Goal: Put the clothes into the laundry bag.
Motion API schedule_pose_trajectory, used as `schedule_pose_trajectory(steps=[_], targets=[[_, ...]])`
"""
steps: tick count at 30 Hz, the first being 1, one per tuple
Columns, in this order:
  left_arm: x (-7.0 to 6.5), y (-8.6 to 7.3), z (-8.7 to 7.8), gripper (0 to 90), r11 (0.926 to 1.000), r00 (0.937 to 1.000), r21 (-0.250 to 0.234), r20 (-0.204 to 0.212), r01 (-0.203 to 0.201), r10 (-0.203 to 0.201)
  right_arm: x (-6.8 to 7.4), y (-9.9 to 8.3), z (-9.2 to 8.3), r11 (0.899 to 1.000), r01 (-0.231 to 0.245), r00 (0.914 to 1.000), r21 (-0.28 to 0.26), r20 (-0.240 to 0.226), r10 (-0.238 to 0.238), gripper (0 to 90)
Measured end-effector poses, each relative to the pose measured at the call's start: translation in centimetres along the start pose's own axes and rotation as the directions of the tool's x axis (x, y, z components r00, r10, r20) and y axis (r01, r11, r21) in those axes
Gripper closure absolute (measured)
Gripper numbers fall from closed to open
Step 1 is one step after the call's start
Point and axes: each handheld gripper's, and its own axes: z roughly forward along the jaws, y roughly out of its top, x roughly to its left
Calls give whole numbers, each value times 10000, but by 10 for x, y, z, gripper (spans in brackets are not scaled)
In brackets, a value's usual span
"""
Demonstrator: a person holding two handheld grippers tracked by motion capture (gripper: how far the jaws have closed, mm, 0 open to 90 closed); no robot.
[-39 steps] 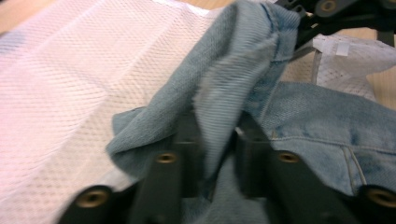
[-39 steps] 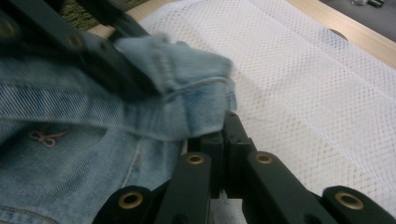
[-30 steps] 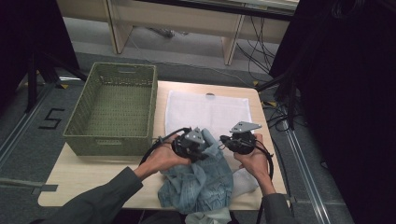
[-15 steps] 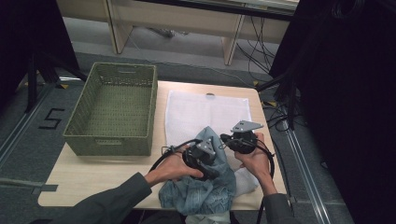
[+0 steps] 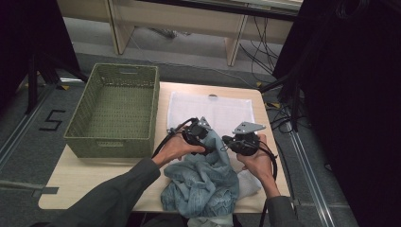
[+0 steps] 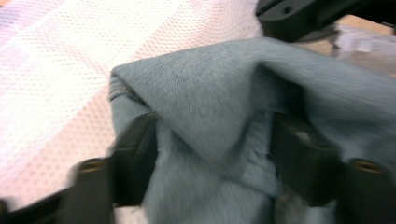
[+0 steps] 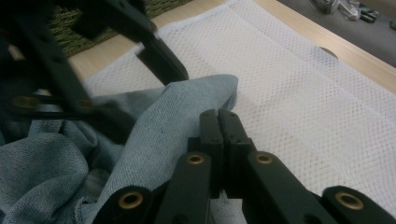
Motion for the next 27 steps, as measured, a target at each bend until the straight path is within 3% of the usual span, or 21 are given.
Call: schedule_pose_trajectory(steps=[2, 4, 8, 10, 12, 15, 18, 19, 21, 23, 27], targets=[[-6, 0, 1, 678, 9980, 9982, -327, -298, -532, 522, 0, -1, 0, 9999, 84, 10000, 73, 9, -84, 900], [-13, 2, -6, 811, 9941, 9934, -431, -602, -999, 972, -1, -2, 2, 9999, 119, 9999, 24, 79, -119, 900], [-23, 3, -20, 881, 9938, 9965, -743, 13, -832, 836, -4, -2, -1, 10000, 1, 10000, 58, 44, -2, 900], [-33, 2, -22, 883, 9933, 9958, -850, 407, -781, 818, -4, -2, 0, 9999, 16, 9999, -131, 122, -14, 900], [-46, -2, -21, 883, 9934, 9913, -729, 909, -889, 954, -4, -2, -2, 9999, -52, 10000, -101, 75, 53, 900], [-66, -12, -11, 882, 9949, 9784, -248, 1804, -979, 1008, -6, -2, -3, 9999, -19, 10000, -155, 28, 19, 900], [-76, -21, 5, 876, 9904, 9751, 189, 1787, -1368, 1312, -4, -1, -6, 9990, -438, 9989, 54, -139, 439, 900], [-76, -23, 8, 872, 9932, 9763, 287, 1891, -1130, 1056, -6, -1, -4, 9996, -139, 9999, -234, -98, 136, 900], [-76, -23, 10, 845, 9958, 9784, 176, 1889, -894, 845, -5, 0, -5, 9994, -272, 9996, -190, -61, 271, 900], [-77, -20, 1, 773, 9973, 9794, 22, 1888, -736, 719, -5, -1, -5, 9998, -161, 9996, -99, -211, 159, 900], [-75, -17, -26, 552, 9973, 9818, -39, 1752, -734, 729, -6, -1, -6, 9999, -123, 9999, -95, -69, 122, 900]])
